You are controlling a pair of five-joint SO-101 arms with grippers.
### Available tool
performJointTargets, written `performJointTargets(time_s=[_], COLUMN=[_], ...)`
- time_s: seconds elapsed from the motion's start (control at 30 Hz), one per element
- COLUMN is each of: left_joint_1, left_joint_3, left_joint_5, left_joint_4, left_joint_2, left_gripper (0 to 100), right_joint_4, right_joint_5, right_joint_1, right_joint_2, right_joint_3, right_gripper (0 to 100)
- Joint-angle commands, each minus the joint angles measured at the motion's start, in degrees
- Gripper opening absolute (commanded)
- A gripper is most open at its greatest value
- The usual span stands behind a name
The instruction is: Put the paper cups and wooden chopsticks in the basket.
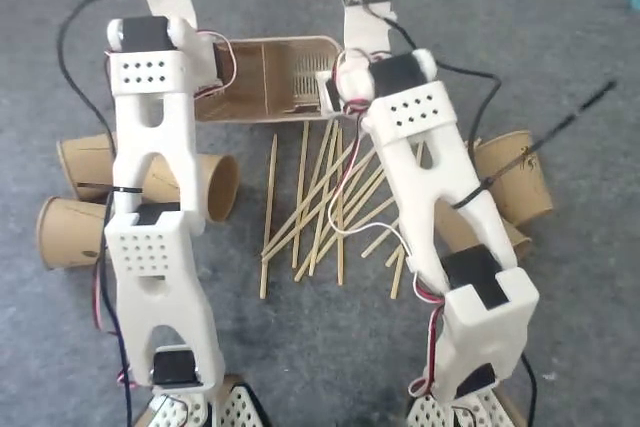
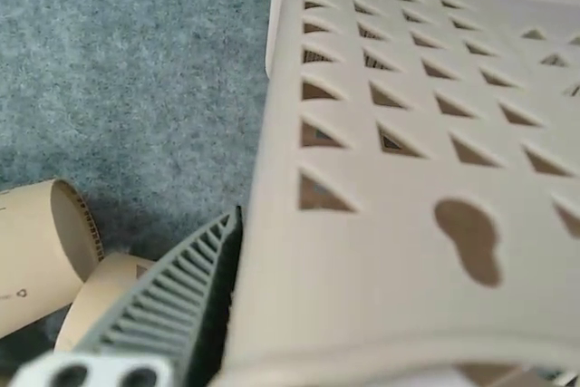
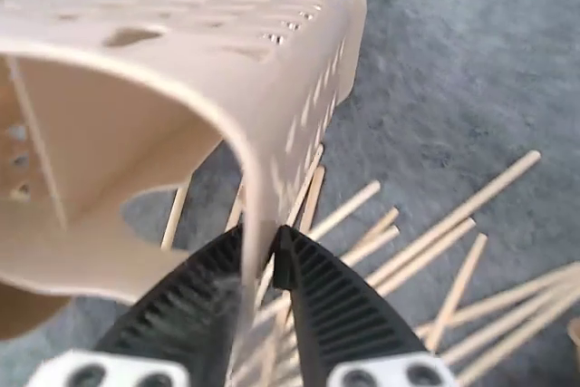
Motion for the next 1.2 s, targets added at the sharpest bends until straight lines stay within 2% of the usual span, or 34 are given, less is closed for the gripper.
performJointTargets(time_s=[0.0, 0.13, 0.4, 0.77, 1.0, 1.17], left_joint_1=[-1.05, -0.88, 1.58, -0.44, -7.38, -9.32], left_joint_3=[0.66, 6.64, 19.74, 20.00, 21.67, 31.87], left_joint_5=[0.79, -0.53, -5.36, -10.55, -11.96, -11.96], left_joint_4=[1.67, 1.67, 1.41, 1.58, 1.67, 1.32], left_joint_2=[-6.86, -13.71, -22.42, -27.78, -41.93, -53.80], left_gripper=[1, 2, 17, 18, 18, 18], right_joint_4=[8.48, 14.55, 22.37, 22.20, 21.23, 21.49], right_joint_5=[2.37, 2.81, 2.64, 4.48, 3.78, 2.90], right_joint_1=[1.63, 2.07, 1.89, 1.80, 1.98, 1.80], right_joint_2=[1.10, 7.69, 16.92, 17.27, 19.38, 20.00], right_joint_3=[-11.60, -19.87, -34.11, -36.13, -35.96, -36.04], right_gripper=[0.7, 0.7, 0.7, 0.7, 0.7, 0.7])
